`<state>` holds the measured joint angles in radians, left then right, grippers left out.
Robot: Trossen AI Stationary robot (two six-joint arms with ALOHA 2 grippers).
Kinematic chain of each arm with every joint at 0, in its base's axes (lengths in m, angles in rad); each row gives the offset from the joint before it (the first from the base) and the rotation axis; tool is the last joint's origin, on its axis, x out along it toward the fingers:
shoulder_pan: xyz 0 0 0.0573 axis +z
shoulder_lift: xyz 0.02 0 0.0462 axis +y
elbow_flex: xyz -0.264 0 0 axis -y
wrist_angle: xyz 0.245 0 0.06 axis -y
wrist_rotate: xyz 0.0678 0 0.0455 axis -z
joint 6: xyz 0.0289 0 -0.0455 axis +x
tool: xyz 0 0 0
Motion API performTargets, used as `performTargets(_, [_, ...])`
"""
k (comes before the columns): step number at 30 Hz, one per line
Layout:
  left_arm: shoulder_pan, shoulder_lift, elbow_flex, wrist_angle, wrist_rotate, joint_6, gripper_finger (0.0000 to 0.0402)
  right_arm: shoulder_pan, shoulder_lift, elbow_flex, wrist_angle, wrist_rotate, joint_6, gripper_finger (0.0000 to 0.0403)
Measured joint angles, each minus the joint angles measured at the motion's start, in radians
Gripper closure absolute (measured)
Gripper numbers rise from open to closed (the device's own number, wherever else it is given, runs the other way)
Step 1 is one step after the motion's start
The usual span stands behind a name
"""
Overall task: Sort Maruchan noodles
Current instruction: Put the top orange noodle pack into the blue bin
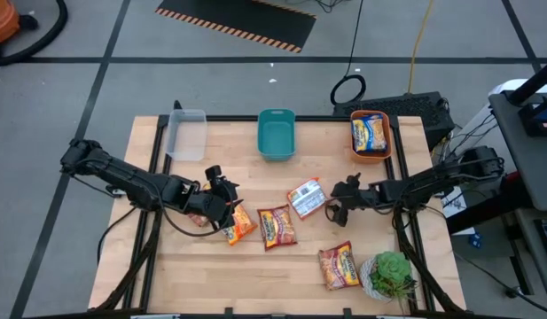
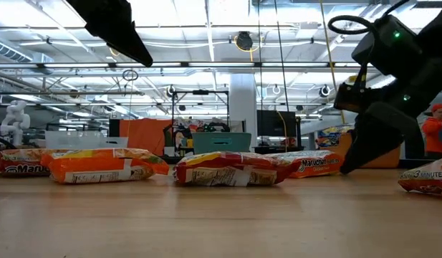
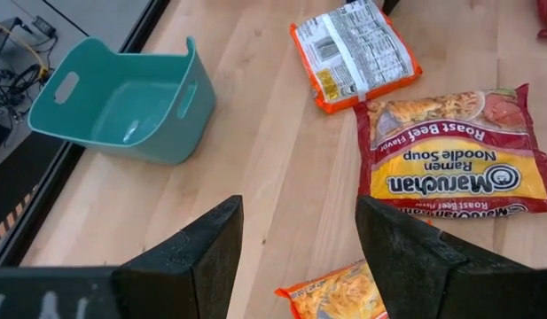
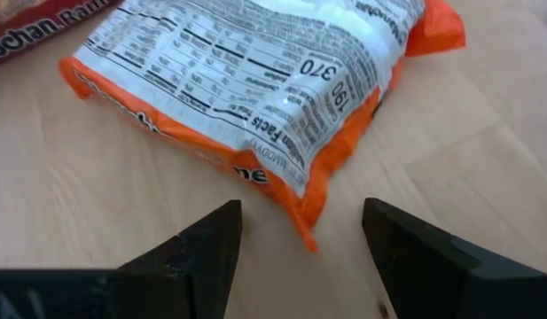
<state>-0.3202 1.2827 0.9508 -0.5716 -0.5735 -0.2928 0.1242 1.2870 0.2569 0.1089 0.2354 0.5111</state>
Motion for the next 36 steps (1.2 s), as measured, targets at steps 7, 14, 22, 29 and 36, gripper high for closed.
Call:
performTargets(7, [0.007, 0.000, 0.000, 0.022, 0.000, 0.024, 0.0176, -0.007, 0.002, -0.038, 0.085, 0.025, -0.054, 0.0195])
performTargets(14, [0.020, -0.001, 0.000, 0.054, 0.000, 0.037, 0.0176, -0.008, 0.003, -0.043, 0.173, 0.027, -0.123, 0.0272])
performTargets(22, [0.020, -0.001, 0.000, 0.054, 0.000, 0.047, 0.0176, -0.008, -0.002, -0.045, 0.248, 0.009, -0.211, 0.0383])
performTargets(29, [0.020, -0.001, 0.000, 0.106, 0.000, 0.077, 0.0176, -0.011, -0.034, -0.023, 0.272, 0.010, -0.247, 0.0396])
performTargets(36, [0.008, -0.001, 0.000, 0.163, -0.001, 0.143, 0.0176, -0.040, -0.064, 0.042, 0.278, 0.021, -0.220, 0.0401])
